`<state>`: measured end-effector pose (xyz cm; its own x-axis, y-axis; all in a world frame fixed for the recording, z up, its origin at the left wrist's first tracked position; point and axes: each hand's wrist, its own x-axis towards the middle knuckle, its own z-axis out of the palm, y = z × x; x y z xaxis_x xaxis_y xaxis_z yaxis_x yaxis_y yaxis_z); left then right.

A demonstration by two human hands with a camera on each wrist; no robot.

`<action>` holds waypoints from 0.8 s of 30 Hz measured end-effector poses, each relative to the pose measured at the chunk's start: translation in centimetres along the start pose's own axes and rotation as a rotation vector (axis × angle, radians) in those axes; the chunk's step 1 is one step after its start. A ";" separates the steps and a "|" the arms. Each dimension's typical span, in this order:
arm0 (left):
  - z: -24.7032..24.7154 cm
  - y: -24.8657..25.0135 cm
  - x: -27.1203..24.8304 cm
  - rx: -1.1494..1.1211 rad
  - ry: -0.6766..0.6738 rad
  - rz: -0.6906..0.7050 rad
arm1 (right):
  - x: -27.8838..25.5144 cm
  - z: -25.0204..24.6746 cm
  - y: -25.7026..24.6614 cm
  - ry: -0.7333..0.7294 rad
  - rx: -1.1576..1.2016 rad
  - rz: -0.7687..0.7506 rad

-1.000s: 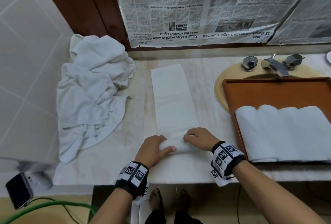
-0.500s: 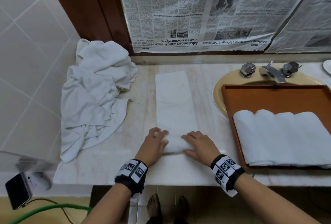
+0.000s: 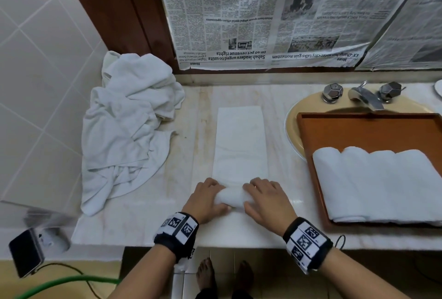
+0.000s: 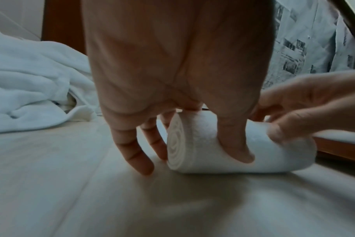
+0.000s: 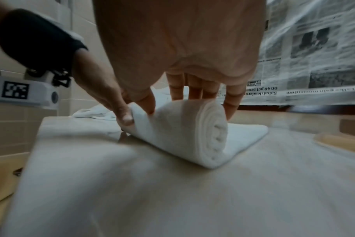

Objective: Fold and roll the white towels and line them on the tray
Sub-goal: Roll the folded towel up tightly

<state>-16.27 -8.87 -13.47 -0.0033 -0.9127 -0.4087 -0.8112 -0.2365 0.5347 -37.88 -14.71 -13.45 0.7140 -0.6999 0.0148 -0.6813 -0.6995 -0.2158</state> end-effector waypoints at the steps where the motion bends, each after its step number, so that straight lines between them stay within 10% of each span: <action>1: -0.2 0.0 0.2 -0.005 -0.016 -0.002 | -0.2 0.3 -0.1 -0.009 -0.019 -0.033; 11: 1.2 -0.2 0.1 -0.049 0.236 0.209 | 2.8 -0.7 2.0 -0.424 0.430 0.189; 18: -0.7 -0.3 2.3 -0.083 -0.012 0.130 | -0.5 0.9 -0.6 0.015 -0.002 0.140; 24: -1.4 0.6 2.5 0.125 -0.033 0.070 | 0.8 1.0 0.0 -0.151 0.000 0.163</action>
<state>-15.94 -11.75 -13.16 -0.0805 -0.9134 -0.3991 -0.8750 -0.1270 0.4671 -37.15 -15.16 -14.40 0.6108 -0.7741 -0.1665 -0.7894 -0.5791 -0.2038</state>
